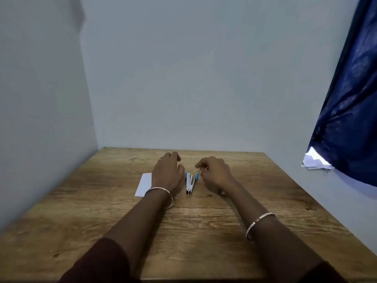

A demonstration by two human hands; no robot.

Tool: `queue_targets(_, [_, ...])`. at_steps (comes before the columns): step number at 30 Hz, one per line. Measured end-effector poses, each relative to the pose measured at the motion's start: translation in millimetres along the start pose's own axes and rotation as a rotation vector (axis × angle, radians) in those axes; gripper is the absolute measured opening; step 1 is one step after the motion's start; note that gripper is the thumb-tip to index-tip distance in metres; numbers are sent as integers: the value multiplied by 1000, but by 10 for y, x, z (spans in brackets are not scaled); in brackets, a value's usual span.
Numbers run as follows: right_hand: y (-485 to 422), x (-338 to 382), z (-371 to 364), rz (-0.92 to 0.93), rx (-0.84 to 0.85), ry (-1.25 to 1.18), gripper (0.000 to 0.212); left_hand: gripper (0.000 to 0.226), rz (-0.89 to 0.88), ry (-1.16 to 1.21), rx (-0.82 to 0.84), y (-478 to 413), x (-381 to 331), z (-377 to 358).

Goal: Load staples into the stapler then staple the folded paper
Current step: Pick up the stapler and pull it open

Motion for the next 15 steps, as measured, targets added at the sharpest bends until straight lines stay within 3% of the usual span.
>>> queue_targets(3, [-35,-25,-199,19,121,75,26,19,82,76,49,-91,100,-156])
queue_targets(7, [-63,-85,-273,23,161,54,20,10,210,203,101,-90,223,-342])
queue_targets(15, [-24,29,-132,177,68,52,9,20,315,330,317,-57,249,-535])
Point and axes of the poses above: each hand's wrist, its own y-axis away from the middle knuckle, its own z-axis out of the back of the hand, x = y × z, the point moved 9 cm from there along -y, towards the middle knuckle, and after that the axes turned 11 degrees about -x, right-handed, at the moved point
